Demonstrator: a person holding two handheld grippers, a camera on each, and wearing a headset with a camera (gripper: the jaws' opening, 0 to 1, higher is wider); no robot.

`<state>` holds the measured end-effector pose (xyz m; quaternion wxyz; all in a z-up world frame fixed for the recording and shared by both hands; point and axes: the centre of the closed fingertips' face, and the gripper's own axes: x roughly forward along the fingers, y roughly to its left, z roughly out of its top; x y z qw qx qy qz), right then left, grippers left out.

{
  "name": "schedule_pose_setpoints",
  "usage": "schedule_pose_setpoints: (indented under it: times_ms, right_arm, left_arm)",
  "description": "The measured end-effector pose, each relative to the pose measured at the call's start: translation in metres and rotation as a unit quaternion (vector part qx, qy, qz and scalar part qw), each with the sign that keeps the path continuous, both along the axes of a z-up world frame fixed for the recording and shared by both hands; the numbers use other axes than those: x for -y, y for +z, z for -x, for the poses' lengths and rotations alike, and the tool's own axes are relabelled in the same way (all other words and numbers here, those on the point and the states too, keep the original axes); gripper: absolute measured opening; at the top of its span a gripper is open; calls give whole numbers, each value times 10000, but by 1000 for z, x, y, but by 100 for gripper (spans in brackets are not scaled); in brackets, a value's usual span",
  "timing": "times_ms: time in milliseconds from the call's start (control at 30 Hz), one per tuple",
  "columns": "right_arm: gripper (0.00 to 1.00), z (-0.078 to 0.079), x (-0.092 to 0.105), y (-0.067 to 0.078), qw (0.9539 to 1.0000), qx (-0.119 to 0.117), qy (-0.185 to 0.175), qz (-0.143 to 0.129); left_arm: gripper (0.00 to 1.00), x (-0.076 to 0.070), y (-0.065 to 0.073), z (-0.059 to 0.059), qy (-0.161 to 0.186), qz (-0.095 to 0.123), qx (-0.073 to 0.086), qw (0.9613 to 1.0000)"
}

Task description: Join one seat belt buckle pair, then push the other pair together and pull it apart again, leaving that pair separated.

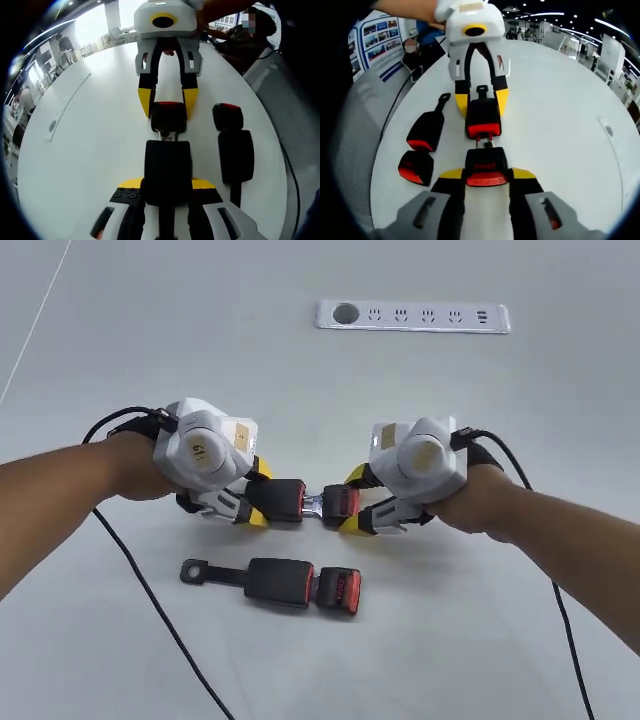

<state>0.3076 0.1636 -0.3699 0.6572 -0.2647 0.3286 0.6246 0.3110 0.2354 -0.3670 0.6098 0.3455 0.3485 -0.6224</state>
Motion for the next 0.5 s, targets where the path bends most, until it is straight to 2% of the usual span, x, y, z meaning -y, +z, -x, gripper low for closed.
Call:
schedule_pose_setpoints:
  times_ms: [300,500]
  right_arm:
    - [32,0,-2,-1,10000,-39,-63,-57]
    - [32,-1,-14,-2,9998,-32,-122,-121]
  left_arm:
    - [33,1,-1,0,-79,-143,17,9999]
    - [33,2,-1,1,-119,-231,25,9997]
